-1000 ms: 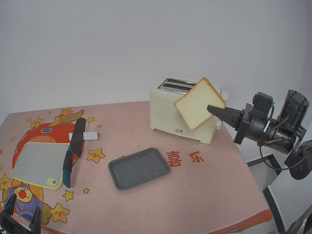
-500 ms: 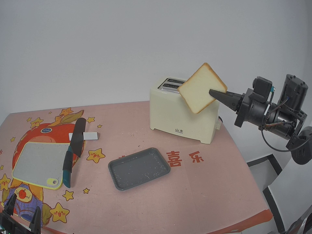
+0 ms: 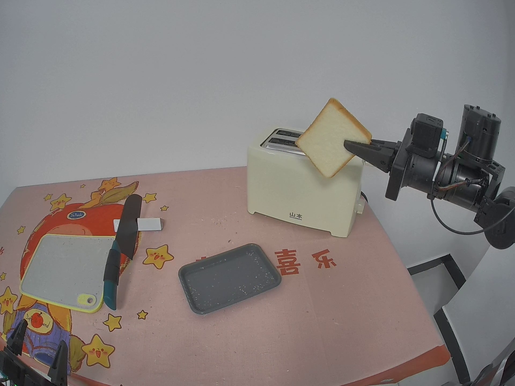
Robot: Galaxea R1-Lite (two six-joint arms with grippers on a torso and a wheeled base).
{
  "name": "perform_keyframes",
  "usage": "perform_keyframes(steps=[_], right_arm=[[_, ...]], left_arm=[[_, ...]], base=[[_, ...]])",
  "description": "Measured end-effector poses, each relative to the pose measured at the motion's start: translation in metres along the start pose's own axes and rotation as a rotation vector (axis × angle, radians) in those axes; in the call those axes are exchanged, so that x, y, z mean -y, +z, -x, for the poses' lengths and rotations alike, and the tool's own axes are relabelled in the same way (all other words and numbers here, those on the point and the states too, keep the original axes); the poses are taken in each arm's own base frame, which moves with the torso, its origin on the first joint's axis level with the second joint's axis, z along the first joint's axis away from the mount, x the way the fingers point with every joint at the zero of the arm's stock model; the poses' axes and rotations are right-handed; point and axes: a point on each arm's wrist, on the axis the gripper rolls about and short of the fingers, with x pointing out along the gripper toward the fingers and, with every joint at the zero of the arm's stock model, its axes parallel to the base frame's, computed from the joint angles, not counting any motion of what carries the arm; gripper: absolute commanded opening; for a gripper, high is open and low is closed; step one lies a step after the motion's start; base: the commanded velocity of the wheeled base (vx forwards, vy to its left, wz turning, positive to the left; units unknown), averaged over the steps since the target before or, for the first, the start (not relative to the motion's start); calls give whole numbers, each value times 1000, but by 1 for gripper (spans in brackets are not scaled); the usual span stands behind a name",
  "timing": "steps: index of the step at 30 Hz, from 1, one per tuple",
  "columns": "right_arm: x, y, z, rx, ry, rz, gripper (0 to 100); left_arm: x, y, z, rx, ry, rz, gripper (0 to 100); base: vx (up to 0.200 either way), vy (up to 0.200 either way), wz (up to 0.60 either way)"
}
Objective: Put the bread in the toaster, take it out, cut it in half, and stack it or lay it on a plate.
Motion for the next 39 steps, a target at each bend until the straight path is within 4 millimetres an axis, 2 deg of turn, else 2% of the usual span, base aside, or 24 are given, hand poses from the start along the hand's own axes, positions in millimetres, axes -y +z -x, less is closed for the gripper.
perform_keyframes(steps=[7,15,24,29,39], right_arm=[[-3,-4,-2,-42,51,83,0],[2,5,-5,-29,51,91,0],[35,31,-8,22,26,120,0],[50,32,-13,33,37,125,0],[62,36,-20,29,110,110,0]], left_arm=[[0,0,0,0,0,0,100],[0,0,0,0,0,0,100],[0,0,0,0,0,0,100],[0,0,0,0,0,0,100],[0,0,0,0,0,0,100]], base=[[0,0,0],[0,0,0],[0,0,0],[0,0,0],[0,0,0]])
